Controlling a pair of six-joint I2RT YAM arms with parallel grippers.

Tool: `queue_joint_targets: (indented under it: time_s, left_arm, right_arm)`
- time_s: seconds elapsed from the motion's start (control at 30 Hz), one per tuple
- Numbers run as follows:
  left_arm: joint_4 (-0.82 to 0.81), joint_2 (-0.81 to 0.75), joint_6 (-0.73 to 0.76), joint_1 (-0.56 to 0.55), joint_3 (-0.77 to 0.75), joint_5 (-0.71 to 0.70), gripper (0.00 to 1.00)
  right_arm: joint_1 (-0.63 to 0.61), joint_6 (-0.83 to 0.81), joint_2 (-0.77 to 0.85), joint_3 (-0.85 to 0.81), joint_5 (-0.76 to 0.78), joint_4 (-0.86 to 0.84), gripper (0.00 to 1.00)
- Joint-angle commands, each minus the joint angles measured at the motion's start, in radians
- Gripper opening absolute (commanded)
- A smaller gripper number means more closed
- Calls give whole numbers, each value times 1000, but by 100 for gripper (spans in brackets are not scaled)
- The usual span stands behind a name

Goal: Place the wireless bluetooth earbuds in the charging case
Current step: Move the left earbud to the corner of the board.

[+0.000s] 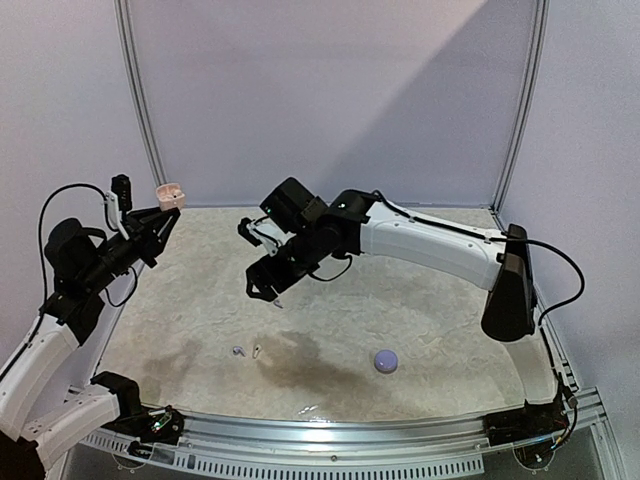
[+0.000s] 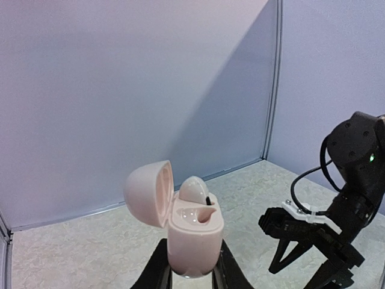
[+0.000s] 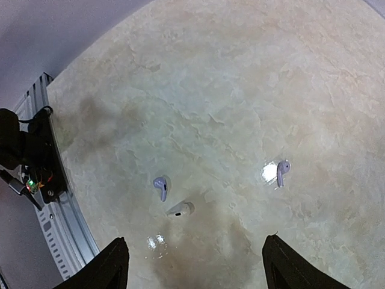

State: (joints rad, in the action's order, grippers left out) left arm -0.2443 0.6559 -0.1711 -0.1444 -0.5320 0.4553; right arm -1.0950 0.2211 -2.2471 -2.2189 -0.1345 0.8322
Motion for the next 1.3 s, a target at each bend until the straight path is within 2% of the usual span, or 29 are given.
queue_joint_targets:
  time_s: [0.0, 0.07, 0.17, 0.27, 0.37, 0.6, 0.7, 0.9, 1.27]
  left_arm:
    - [-5, 34, 89, 13, -31, 16, 0]
    - [-81, 36, 69, 13, 5, 41, 0]
    - [-230, 15, -35, 13, 84, 28, 0]
    - [-231, -35, -143, 12, 91, -12, 0]
    - [-241, -90, -156, 12, 126, -22, 0]
    - [-241, -145, -176, 12, 170, 11, 0]
    - [-255, -143, -171, 12, 183, 24, 0]
    - [-270, -104, -204, 12, 181, 19, 0]
    - [-272, -79, -203, 12, 184, 8, 0]
  right_arm:
    - [-37, 68, -38, -31, 50, 42, 77]
    - [-52, 121, -78, -57, 77, 30, 76]
    - [-75, 194, -116, -65, 179, 9, 74]
    - [-76, 338, -138, -62, 180, 12, 71]
    - [-87, 438, -152, -39, 198, -11, 68]
    - [-118, 539, -238, -85, 281, 30, 68]
    - [-122, 552, -257, -82, 294, 42, 67]
    - [-128, 546, -304, -88, 272, -1, 58]
    - [-142, 513, -359, -107, 295, -24, 53]
